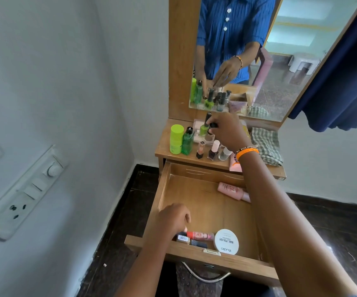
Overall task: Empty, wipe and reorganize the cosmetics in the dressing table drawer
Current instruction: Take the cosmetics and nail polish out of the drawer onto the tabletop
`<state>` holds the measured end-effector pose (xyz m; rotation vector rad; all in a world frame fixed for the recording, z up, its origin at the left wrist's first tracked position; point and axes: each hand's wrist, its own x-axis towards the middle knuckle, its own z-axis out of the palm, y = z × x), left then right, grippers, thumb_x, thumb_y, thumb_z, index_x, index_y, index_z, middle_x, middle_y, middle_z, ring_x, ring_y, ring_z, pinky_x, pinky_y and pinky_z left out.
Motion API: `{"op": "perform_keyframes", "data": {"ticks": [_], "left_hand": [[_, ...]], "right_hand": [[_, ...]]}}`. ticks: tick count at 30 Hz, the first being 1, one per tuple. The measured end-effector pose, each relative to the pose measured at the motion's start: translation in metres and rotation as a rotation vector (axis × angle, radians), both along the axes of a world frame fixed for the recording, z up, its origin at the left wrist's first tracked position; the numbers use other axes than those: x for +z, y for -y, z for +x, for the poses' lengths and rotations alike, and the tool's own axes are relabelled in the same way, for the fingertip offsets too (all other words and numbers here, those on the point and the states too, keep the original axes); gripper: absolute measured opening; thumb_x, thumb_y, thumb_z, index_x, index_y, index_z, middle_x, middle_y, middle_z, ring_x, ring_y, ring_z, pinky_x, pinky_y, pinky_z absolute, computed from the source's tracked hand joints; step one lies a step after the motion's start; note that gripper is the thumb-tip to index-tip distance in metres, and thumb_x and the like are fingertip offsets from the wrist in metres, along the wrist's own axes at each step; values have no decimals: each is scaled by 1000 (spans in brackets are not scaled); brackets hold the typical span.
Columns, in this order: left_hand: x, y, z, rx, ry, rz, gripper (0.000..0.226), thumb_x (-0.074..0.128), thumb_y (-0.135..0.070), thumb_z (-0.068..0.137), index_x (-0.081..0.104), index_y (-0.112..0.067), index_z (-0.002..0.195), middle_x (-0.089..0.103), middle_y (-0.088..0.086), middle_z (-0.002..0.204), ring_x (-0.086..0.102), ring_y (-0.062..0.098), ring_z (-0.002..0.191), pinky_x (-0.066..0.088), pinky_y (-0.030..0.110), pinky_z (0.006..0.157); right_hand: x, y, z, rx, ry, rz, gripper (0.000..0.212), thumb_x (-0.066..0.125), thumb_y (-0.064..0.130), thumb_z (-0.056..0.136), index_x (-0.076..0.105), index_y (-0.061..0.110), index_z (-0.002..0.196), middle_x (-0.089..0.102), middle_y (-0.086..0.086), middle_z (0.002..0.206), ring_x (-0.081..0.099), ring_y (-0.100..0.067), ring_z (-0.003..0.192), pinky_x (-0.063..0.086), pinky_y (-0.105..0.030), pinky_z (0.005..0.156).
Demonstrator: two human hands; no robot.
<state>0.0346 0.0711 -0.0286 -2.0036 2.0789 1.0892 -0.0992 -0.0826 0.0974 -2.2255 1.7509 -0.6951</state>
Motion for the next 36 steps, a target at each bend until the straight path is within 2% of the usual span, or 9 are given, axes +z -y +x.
{"op": "perform_keyframes", "data": {"ticks": [4, 13, 16, 21, 24, 27, 31, 33, 36], "left_hand": [[-7, -5, -1, -9, 33, -24, 20, 65, -14, 84, 66, -19, 103, 64, -2, 109, 59, 12, 99, 34, 23, 75], [-14, -2, -7, -44, 109, -3, 21, 62, -16, 87, 66, -17, 107, 63, 2, 113, 60, 16, 100, 38, 25, 73], [-18, -1, -8, -32, 91, -3, 20, 65, -17, 85, 67, -15, 104, 65, 2, 110, 62, 15, 97, 44, 24, 74], [-23, 0, -9, -71, 39, 12, 16, 64, -11, 85, 68, -12, 100, 67, 4, 106, 63, 15, 92, 52, 28, 80], [-24, -3, -9, -94, 42, 24, 17, 59, -8, 87, 66, -11, 102, 64, 6, 108, 61, 17, 94, 49, 29, 79], [-27, -4, -9, -114, 34, 68, 19, 52, -5, 90, 62, -11, 105, 59, 8, 117, 57, 21, 103, 47, 32, 87], [-25, -7, -10, -124, 46, 105, 21, 54, -9, 91, 60, -14, 111, 54, 6, 118, 53, 21, 103, 42, 31, 85], [-24, -9, -9, -118, 38, 88, 21, 53, -7, 91, 61, -14, 110, 52, 5, 119, 53, 20, 103, 42, 31, 86], [-25, -9, -7, -82, 24, 60, 21, 51, -4, 91, 61, -13, 109, 53, 4, 119, 54, 19, 103, 42, 29, 83]], "right_hand": [[-8, 12, 1, 42, -124, 66, 24, 59, -5, 77, 70, 8, 94, 70, -11, 102, 63, -28, 96, 51, -34, 81], [-15, 22, 1, 56, -174, 136, 19, 62, -7, 74, 70, 3, 89, 70, -15, 95, 66, -30, 91, 55, -39, 83], [-9, 5, -3, 15, -80, 24, 24, 61, -5, 75, 68, 4, 95, 67, -10, 96, 61, -25, 88, 45, -28, 71], [0, -69, -11, -14, 119, -238, 15, 55, -1, 78, 64, 10, 73, 61, 0, 73, 54, -12, 68, 39, -24, 67], [-28, -114, -20, 34, 83, -4, 13, 56, 7, 82, 67, 12, 78, 62, 4, 70, 52, -7, 62, 43, -20, 61], [-81, -139, -36, 23, -163, 309, 10, 60, 18, 81, 67, 20, 88, 70, -1, 90, 65, -18, 84, 53, -31, 73], [-133, -154, -54, 55, -382, 645, 40, 72, 20, 77, 58, 17, 114, 53, -5, 124, 47, -29, 118, 47, -41, 96], [-142, -158, -57, 56, -406, 770, 55, 75, 17, 75, 51, 12, 124, 44, -9, 130, 47, -35, 120, 45, -41, 99], [-145, -160, -58, 64, -387, 812, 61, 76, 17, 73, 47, 12, 126, 45, -11, 131, 47, -35, 120, 41, -40, 100]]}}
